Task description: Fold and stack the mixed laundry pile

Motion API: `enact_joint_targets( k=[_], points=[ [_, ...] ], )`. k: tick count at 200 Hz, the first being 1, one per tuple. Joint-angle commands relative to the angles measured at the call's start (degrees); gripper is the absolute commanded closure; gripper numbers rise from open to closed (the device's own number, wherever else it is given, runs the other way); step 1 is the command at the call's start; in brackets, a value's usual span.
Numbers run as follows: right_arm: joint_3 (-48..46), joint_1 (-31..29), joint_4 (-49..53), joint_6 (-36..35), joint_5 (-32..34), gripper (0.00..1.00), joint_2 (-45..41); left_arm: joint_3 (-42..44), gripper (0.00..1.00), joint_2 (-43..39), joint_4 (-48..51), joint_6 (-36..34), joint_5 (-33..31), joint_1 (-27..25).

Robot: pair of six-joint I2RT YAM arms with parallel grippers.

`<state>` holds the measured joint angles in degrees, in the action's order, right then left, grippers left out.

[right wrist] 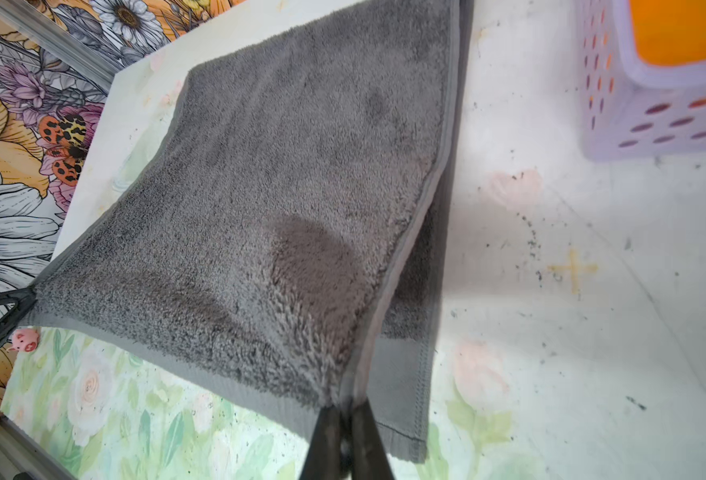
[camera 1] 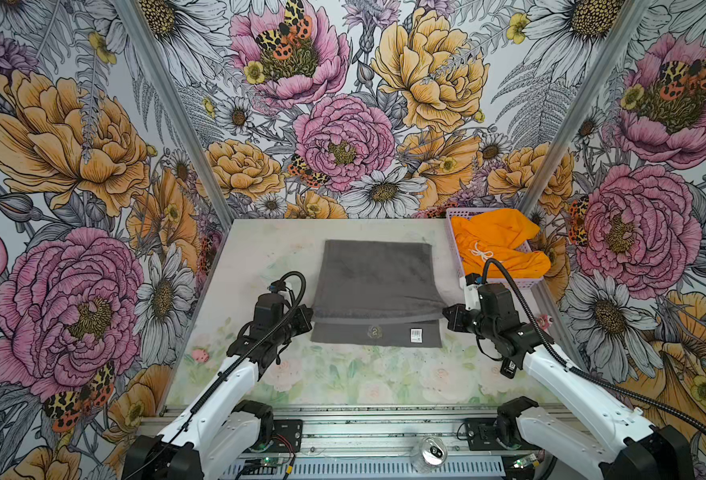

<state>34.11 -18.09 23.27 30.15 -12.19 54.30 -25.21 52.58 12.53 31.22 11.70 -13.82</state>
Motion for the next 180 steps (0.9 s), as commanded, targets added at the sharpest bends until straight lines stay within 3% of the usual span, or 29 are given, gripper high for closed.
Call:
enact_joint_targets(
  k=[1,64,180],
  points=[
    [-1.4,-0.8,0.8,2.7,1.1,1.00,-2.2,1.6,1.00,-2.3,2.3,2.2,-3.6,-0.7],
    [-5.2,-2.2,1.9,4.3,2.3,1.00,-3.0,5.0,1.00,-3.2,2.1,2.8,-3.9,-1.1],
    [-7.8,-3.0,1.8,7.4,5.0,1.00,5.7,5.4,1.00,4.0,2.4,2.2,-4.8,-4.1]
  ],
)
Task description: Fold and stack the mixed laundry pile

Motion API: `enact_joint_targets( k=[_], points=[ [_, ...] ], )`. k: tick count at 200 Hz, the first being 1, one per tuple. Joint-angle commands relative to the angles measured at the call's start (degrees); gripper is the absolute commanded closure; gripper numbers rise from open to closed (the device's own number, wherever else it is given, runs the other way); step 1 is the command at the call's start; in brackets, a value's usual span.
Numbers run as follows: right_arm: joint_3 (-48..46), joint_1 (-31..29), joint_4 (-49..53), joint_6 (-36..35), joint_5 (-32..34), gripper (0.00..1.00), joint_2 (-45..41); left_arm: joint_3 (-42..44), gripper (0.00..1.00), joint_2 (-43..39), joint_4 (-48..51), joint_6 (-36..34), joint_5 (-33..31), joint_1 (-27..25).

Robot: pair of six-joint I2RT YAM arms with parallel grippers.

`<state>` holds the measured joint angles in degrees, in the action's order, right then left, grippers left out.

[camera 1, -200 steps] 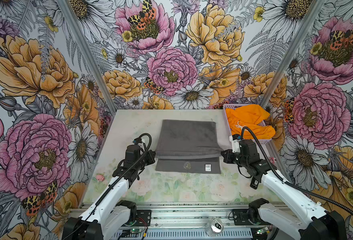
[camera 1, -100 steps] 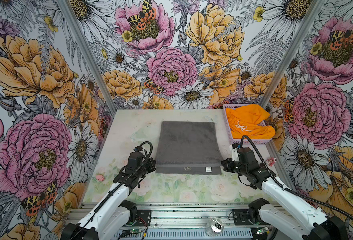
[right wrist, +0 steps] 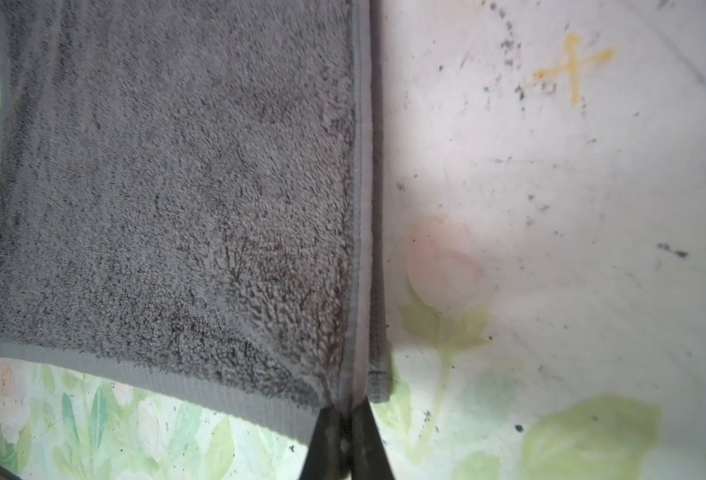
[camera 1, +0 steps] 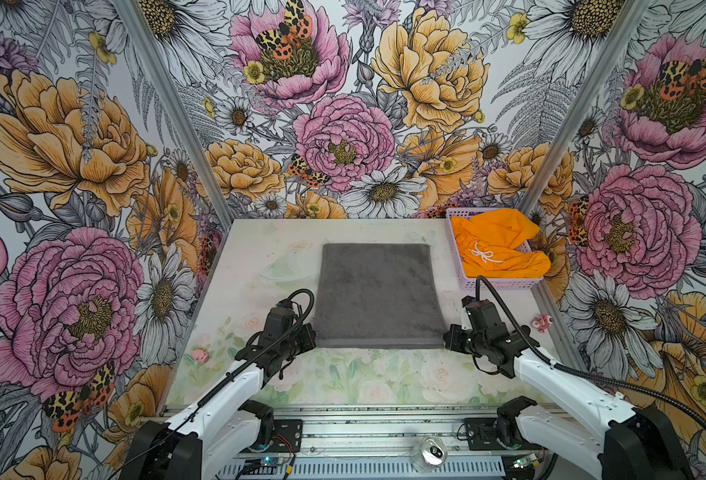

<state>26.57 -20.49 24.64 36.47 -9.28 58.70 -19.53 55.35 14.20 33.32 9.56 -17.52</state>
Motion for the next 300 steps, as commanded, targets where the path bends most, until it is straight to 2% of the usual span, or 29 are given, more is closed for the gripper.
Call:
enact_joint_targets(
  k=[1,96,126,133,160,190,219,261,279,300],
  points=[
    [-0.2,-0.6,0.4,1.1,2.1,1.00,1.4,-0.3,1.00,1.3,0.8,0.1,-2.6,-0.4],
    [-0.1,-1.3,0.5,1.2,2.8,1.00,6.3,-2.5,1.00,7.5,5.4,1.2,-4.4,-1.7],
    [0.2,-1.4,2.4,1.9,3.0,0.73,5.7,-3.4,0.50,6.2,7.6,2.4,-4.8,-1.8],
    [0.5,-1.5,3.4,2.0,3.5,0.68,4.7,-3.9,0.44,5.4,8.2,2.8,-4.9,-1.9],
    [3.6,-1.6,7.6,1.7,6.7,0.59,0.0,-7.5,0.31,2.5,10.7,3.2,-6.8,-2.8],
    [9.8,-1.9,7.5,-0.3,7.6,0.54,2.9,-12.5,0.28,5.5,6.8,2.2,-10.1,-4.7],
    [16.0,-2.8,0.9,-4.0,5.9,0.53,14.0,-19.4,0.28,18.3,-1.0,-1.5,-8.7,-6.0],
    [23.6,-5.3,-5.1,-7.5,5.0,0.52,30.3,-25.9,0.29,35.1,-5.3,-4.0,-6.2,-8.1],
    [23.7,-6.7,-5.1,-7.3,4.5,0.52,34.6,-25.3,0.31,37.0,-3.7,-2.2,-5.7,-8.5],
    [20.7,-8.9,-4.3,-5.1,4.8,0.52,34.3,-23.1,0.32,35.0,1.3,0.0,-7.0,-10.3]
  ],
)
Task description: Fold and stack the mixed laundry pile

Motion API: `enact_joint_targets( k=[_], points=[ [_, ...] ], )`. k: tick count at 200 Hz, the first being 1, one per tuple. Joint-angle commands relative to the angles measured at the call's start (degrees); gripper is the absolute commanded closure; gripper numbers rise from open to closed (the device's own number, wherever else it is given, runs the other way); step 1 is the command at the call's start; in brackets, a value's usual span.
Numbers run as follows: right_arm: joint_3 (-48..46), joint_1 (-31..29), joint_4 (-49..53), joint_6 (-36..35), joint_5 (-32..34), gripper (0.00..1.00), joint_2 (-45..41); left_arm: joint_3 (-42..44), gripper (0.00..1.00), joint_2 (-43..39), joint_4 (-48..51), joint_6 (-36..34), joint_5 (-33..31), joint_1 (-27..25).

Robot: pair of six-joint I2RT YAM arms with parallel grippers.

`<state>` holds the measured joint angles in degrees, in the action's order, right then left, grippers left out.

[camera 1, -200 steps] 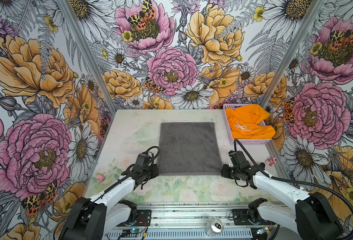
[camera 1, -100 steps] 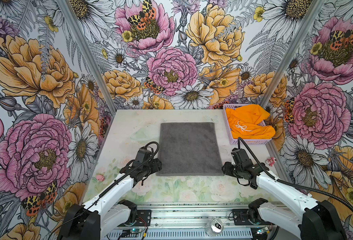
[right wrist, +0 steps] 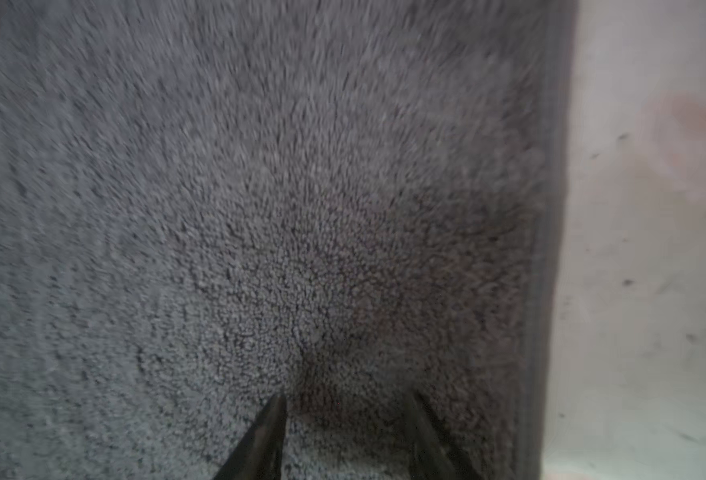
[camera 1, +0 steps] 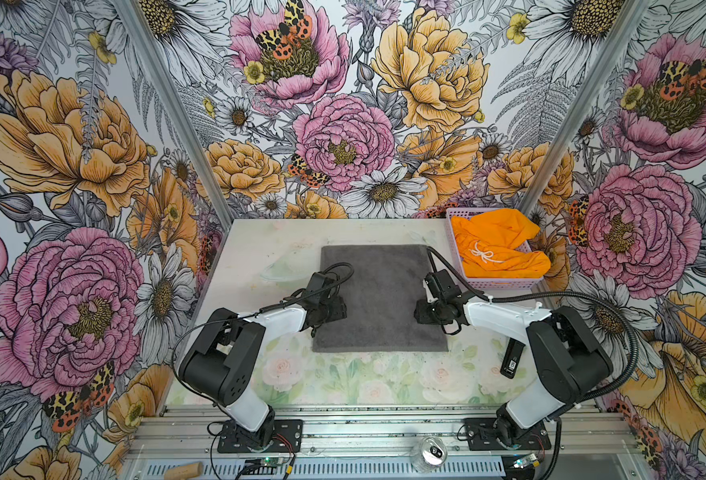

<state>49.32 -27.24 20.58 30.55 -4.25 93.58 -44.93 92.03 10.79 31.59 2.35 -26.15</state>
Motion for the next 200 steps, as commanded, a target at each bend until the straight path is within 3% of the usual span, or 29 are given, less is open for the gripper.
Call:
enact_joint_targets(
  k=[1,57,94,120,146,200],
  points=[
    [-2.2,-2.2,-0.2,0.9,-0.2,0.52,-0.7,2.5,0.32,-1.8,4.9,1.9,0.1,-1.7],
    [-11.4,-8.2,6.0,8.4,0.0,0.52,-8.3,15.0,0.34,-13.0,11.6,10.1,0.4,-5.2],
    [-13.6,-11.4,9.0,12.4,-1.1,0.52,-12.6,16.6,0.33,-19.9,16.4,10.8,-0.9,-5.2],
    [-10.2,-11.1,11.3,10.7,1.0,0.51,-14.7,11.9,0.30,-21.7,19.4,9.1,-0.3,-4.3],
    [-2.2,-6.4,11.9,6.1,0.7,0.50,-12.8,4.4,0.27,-20.9,20.6,6.2,0.0,-1.8],
    [18.2,3.8,11.3,-5.5,1.8,0.50,4.3,-10.2,0.30,-7.2,11.1,-5.8,4.8,11.0]
  ],
)
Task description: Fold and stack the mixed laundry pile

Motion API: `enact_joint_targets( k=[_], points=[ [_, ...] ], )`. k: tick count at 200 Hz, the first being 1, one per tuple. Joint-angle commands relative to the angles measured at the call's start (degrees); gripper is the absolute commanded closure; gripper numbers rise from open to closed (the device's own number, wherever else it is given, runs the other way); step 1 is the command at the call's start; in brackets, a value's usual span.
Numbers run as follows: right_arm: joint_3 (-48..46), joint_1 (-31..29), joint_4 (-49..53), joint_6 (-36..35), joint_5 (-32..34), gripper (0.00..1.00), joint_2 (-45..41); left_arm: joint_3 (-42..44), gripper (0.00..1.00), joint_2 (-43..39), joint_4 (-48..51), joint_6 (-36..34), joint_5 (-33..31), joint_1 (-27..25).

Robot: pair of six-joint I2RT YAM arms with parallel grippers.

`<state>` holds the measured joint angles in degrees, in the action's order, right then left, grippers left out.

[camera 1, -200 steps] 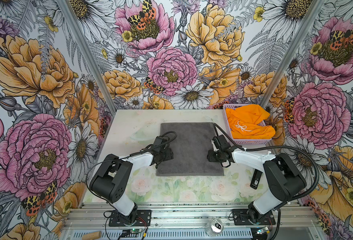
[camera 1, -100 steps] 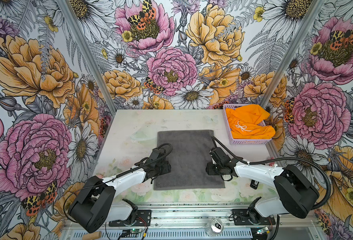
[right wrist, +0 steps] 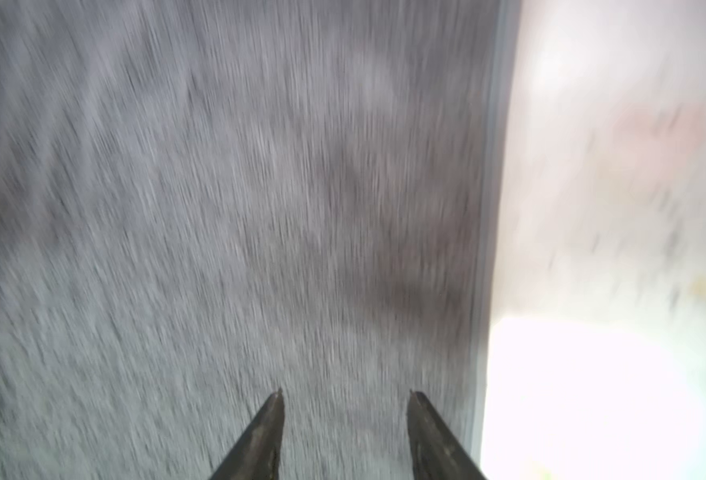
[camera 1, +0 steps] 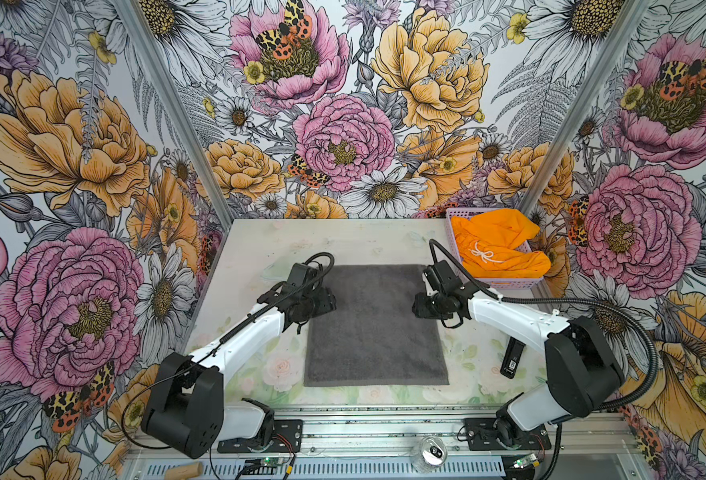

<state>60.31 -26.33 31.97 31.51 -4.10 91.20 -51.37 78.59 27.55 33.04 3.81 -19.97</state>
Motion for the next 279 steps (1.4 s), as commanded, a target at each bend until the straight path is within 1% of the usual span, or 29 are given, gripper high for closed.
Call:
enact_joint_targets(
  k=[1,23,38,51,67,70,78,130,161,213,279],
  points=[
    [7.6,2.9,-0.1,-6.5,1.6,0.50,7.2,-3.9,0.30,6.6,-6.0,-7.5,3.6,5.0],
    [15.4,5.5,-0.1,-8.9,3.4,0.50,14.6,-8.8,0.32,14.9,-10.8,-11.1,7.1,8.5],
    [19.2,6.7,-0.1,-9.5,5.0,0.50,18.3,-12.0,0.33,19.6,-12.7,-12.3,8.3,10.0],
    [21.7,7.6,-0.1,-9.7,5.7,0.50,21.0,-14.0,0.34,22.7,-14.4,-12.8,9.0,10.7],
    [23.7,8.9,-0.1,-9.8,5.9,0.50,23.4,-16.6,0.34,25.1,-14.2,-13.9,8.9,10.9],
    [24.1,9.1,-0.1,-9.8,5.9,0.50,23.9,-17.0,0.35,27.3,-14.2,-14.0,8.9,11.0],
    [24.9,9.6,-0.1,-10.0,5.9,0.50,24.9,-17.7,0.35,28.6,-14.2,-14.3,8.9,11.1],
    [28.8,11.1,-0.1,-10.9,3.2,0.50,30.6,-19.6,0.35,32.3,-14.6,-14.7,8.3,11.9],
    [30.1,11.4,-0.1,-10.9,1.7,0.50,32.6,-21.2,0.37,34.2,-14.2,-15.0,7.5,12.0],
    [31.6,11.9,-0.4,-11.0,0.9,0.50,33.4,-24.6,0.45,37.2,-12.4,-16.3,7.6,12.2],
    [34.0,13.1,-0.8,-12.2,0.6,0.49,34.5,-25.6,0.56,38.9,-11.6,-17.0,8.7,12.8]
  ],
)
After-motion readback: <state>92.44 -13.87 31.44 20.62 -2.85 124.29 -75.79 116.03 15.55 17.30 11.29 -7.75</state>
